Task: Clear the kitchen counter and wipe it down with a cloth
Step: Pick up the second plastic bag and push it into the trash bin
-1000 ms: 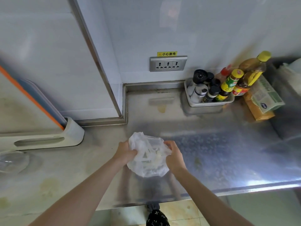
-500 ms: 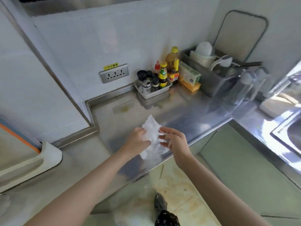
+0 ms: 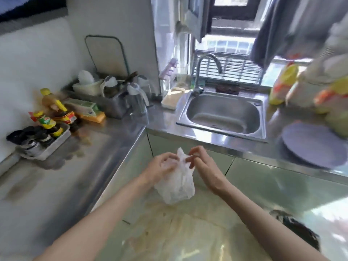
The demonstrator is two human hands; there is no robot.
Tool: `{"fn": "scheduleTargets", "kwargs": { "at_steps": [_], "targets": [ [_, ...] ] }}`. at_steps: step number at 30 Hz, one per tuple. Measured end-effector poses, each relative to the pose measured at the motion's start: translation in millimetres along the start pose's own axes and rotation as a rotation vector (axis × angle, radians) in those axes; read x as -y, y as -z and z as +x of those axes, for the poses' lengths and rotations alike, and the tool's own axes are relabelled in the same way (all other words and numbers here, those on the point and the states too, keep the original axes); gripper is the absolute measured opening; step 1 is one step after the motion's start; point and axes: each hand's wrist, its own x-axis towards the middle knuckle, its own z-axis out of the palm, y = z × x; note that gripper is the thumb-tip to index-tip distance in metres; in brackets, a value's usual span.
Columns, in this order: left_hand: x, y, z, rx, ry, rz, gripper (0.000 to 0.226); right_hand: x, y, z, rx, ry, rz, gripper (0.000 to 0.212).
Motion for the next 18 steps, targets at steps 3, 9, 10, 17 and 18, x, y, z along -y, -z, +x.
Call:
{"fn": "scheduleTargets", "kwargs": {
  "at_steps": [3,9,10,17,18],
  "targets": [
    [-24.5,-71.5,45.1,0.095,0.001,0.025,0.019,-40.1,89.2,-20.6,-0.214,-0.029,-0.072,0.017],
    [-72.4,-219.8,114.7,0.308,0.026,-0.042,0.009,-118.1,222.6,-73.7,-0.056,-0.359,0.329,0.061],
    [-74.7,-243.9,124.7,0.316,0.045,-0.048,0.009,-126.4,232.7,-80.8,-0.062,-0.375,0.402,0.063],
    [-88.9,-368.9,165.4,0.601,0.442,-0.239,0.047,-181.9,283.9,-82.7,-0.555,-0.424,0.122,0.049],
    [-86.4,-380.3,172.4,0.633,0.451,-0.236,0.050,-192.1,291.9,-83.6,-0.603,-0.457,0.135,0.041]
  ]
}}
